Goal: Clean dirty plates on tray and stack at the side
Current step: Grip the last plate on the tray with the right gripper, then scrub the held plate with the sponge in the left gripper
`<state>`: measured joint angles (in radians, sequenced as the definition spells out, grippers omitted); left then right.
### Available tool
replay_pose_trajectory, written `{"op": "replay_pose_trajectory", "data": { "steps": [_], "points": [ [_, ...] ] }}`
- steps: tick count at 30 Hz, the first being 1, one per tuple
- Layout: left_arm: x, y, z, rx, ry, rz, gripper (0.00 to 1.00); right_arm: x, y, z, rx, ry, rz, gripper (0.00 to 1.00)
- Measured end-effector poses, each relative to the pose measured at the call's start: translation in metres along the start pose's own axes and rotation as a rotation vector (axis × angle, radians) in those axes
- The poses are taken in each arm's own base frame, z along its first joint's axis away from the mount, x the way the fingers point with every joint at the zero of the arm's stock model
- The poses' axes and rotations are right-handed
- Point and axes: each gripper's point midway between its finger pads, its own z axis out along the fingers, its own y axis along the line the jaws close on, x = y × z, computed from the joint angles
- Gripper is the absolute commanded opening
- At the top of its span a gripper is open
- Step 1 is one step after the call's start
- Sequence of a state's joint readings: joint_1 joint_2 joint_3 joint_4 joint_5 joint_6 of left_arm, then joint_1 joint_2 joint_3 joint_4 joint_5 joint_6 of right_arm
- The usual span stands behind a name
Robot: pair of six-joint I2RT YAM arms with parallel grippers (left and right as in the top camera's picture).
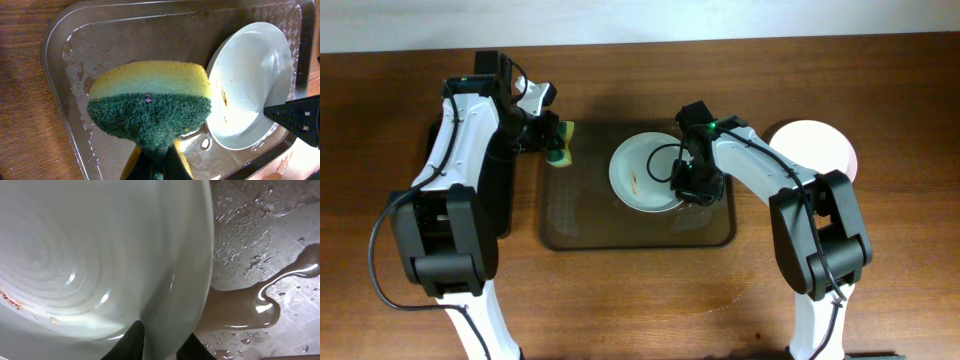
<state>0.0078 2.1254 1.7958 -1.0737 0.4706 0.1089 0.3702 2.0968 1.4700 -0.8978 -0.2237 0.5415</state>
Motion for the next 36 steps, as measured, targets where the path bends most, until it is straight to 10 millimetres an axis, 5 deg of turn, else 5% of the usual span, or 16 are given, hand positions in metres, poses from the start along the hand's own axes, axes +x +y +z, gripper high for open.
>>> {"op": "replay_pose_trajectory", "data": {
  "steps": [16, 22, 28, 33, 36],
  "points": [
    [0.0, 0.0, 0.0, 0.0, 0.0, 0.0, 0.0, -0.002, 0.004, -0.011, -0.003, -0.007, -0.065, 0.23],
    [0.0, 0.0, 0.0, 0.0, 0.0, 0.0, 0.0, -0.008, 0.011, -0.062, -0.018, -0.135, -0.096, 0.24],
    [0.001, 0.0, 0.0, 0.0, 0.003, -0.001, 0.0, -0.01, -0.005, -0.097, 0.072, -0.238, -0.088, 0.3],
    [0.001, 0.0, 0.0, 0.0, 0.002, -0.001, 0.01, -0.036, 0.007, -0.1, 0.036, -0.346, -0.093, 0.3],
    [0.0, 0.0, 0.0, 0.0, 0.0, 0.0, 0.0, -0.052, 0.01, -0.073, 0.035, -0.344, -0.09, 0.3]
  ]
}}
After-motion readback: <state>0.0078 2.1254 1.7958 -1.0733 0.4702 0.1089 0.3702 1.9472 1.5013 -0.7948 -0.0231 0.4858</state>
